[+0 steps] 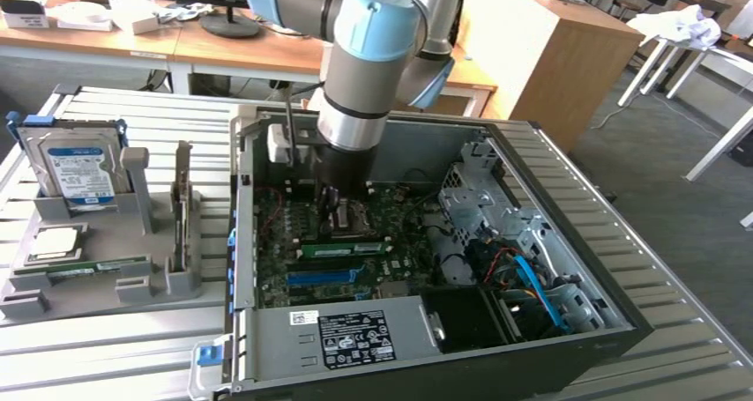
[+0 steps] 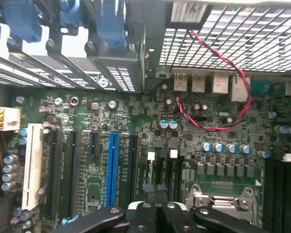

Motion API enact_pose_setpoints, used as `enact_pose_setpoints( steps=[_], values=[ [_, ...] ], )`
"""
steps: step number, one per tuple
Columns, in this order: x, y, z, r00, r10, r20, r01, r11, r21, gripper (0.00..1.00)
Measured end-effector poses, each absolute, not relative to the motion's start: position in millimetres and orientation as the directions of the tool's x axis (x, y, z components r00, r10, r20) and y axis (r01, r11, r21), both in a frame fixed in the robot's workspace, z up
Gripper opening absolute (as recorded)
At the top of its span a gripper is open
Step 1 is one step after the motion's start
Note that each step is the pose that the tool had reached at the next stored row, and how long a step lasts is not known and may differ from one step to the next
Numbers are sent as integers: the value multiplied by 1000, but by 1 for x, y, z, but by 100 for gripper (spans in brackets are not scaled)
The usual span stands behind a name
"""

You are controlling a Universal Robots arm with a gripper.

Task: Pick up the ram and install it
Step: 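Press down the ram until it locks into place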

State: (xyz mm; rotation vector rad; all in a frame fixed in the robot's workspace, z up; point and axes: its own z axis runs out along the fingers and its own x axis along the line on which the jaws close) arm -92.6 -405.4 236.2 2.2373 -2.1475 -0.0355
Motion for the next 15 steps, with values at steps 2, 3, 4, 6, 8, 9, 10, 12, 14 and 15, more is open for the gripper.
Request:
enact_pose_setpoints(
  steps=[2,3,4,6,8,9,10,12,14,15],
  values=[
    [-92,-406,238,41,-999,8,-998,-41,45,10],
    [-90,-406,238,41,-999,6,-998,-41,45,10],
    [-87,-406,238,42,-999,5,-998,-41,46,10],
    [-80,-406,238,42,-999,2,-998,-42,49,10],
    [-71,-406,238,42,-999,0,-998,-42,52,10],
    [-67,-406,238,42,-999,-1,-998,-42,53,10],
    [-62,-406,238,42,-999,-1,-998,-42,54,10],
    [-53,-406,238,42,-999,-3,-997,-42,57,10],
    [-44,-406,238,42,-999,-5,-997,-42,59,10],
    [-40,-406,238,42,-999,-6,-997,-42,60,10]
  ],
)
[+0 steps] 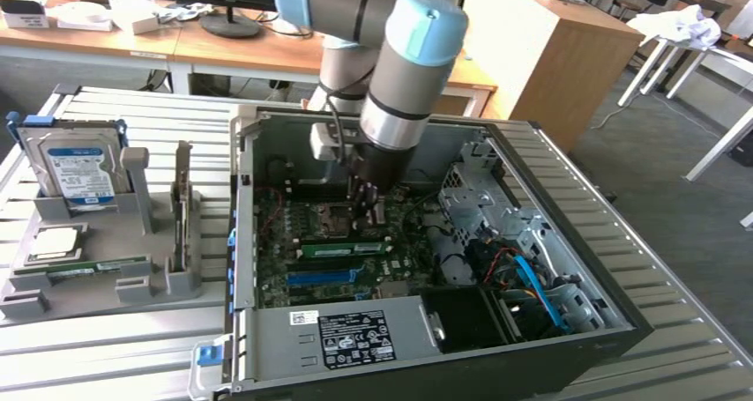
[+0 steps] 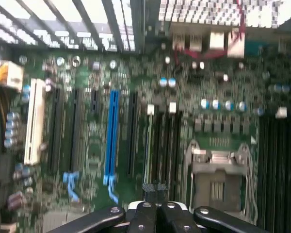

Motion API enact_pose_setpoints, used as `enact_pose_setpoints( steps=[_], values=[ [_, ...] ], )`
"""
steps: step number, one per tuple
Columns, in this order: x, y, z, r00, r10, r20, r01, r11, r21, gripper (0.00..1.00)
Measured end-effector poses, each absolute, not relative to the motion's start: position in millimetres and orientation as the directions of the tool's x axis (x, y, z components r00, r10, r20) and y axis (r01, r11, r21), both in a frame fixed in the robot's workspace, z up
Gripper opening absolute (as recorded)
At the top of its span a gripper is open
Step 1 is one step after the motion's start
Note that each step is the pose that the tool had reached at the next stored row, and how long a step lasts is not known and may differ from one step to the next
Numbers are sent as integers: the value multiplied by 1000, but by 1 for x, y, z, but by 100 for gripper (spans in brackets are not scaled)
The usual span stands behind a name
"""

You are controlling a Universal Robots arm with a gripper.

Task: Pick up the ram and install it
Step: 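Press down the ram until it locks into place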

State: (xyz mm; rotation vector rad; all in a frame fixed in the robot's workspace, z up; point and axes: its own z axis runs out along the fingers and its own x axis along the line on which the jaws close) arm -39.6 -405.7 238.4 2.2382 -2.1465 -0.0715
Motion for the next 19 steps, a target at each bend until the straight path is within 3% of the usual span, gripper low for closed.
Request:
enact_pose_setpoints(
  steps=[19],
  values=[
    [1,-406,254,42,-996,-81,-997,-47,61,10]
  ],
)
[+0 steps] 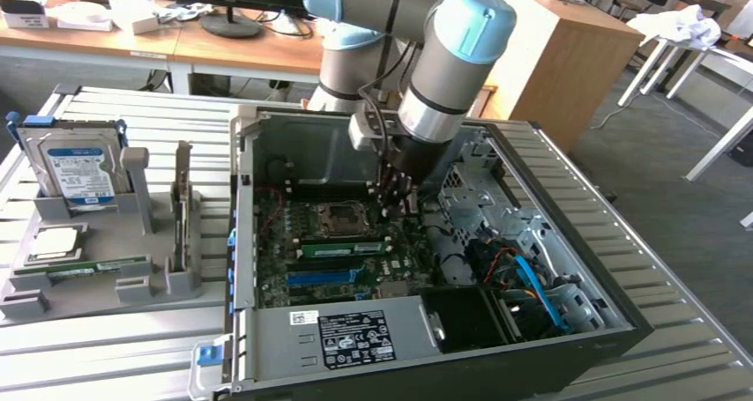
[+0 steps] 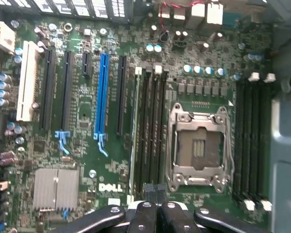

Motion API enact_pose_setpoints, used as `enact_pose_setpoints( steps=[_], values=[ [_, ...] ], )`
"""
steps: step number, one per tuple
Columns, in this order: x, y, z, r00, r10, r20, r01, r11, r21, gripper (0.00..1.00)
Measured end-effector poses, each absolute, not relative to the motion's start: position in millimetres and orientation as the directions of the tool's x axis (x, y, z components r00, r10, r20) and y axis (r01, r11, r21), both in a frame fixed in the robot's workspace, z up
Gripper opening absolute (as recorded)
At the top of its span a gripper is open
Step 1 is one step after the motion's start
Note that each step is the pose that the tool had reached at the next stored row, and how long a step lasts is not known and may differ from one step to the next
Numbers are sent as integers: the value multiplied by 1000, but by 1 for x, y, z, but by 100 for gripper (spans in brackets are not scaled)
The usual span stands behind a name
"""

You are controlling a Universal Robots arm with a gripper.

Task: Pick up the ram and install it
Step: 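Press down the ram until it locks into place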

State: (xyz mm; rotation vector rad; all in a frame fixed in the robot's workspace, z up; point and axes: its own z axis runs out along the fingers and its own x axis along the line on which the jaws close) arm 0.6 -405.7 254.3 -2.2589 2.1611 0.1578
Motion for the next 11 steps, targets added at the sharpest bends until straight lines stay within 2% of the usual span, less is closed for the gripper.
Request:
enact_pose_setpoints(
  steps=[11],
  values=[
    [13,-406,269,42,-991,-130,-997,-50,59,10]
  ],
)
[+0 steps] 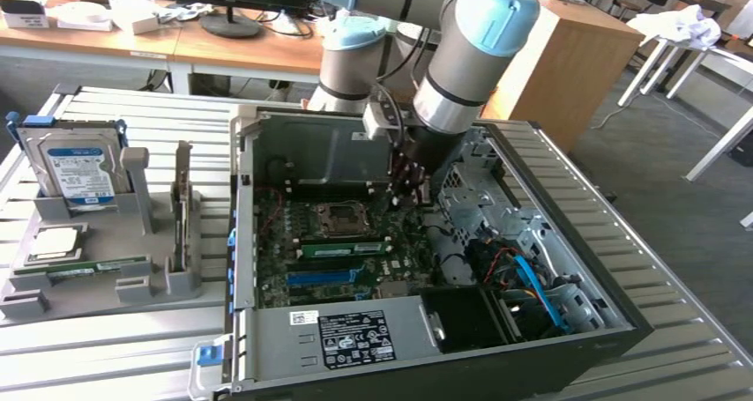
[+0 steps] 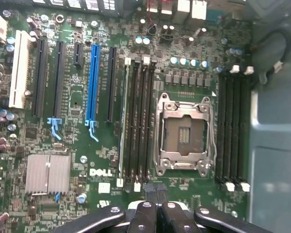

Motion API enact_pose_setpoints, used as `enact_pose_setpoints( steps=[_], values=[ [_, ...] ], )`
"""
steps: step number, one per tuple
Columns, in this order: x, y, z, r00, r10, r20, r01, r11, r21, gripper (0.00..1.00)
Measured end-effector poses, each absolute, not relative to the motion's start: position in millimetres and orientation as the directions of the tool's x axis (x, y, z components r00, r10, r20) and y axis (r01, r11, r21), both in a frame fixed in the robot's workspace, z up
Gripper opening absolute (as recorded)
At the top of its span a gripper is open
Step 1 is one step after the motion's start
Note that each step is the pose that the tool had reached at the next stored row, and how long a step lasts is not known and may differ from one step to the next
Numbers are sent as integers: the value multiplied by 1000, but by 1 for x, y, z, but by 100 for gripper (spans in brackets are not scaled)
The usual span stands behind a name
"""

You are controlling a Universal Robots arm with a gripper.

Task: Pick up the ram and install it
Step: 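Press down the ram until it locks into place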

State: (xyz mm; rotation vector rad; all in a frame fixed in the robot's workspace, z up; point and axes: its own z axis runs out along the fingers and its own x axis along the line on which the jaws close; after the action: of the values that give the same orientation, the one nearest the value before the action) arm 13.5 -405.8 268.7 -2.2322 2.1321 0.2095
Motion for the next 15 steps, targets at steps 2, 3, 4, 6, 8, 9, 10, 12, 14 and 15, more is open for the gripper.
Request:
enact_pose_setpoints(
  steps=[2,3,4,6,8,9,10,12,14,15],
  values=[
    [15,-406,273,42,-990,-132,-997,-50,59,10],
    [15,-406,275,42,-990,-132,-997,-50,59,10],
    [16,-406,277,42,-990,-132,-997,-50,59,10],
    [17,-406,281,42,-991,-129,-997,-49,59,10],
    [17,-406,283,41,-992,-118,-997,-49,60,10],
    [18,-406,284,41,-994,-105,-997,-48,60,10],
    [18,-406,284,41,-995,-88,-997,-47,61,10],
    [18,-406,284,42,-998,-52,-997,-45,63,10],
    [19,-406,284,42,-999,-14,-997,-42,65,10],
    [19,-406,284,42,-999,1,-997,-41,66,10]
  ],
)
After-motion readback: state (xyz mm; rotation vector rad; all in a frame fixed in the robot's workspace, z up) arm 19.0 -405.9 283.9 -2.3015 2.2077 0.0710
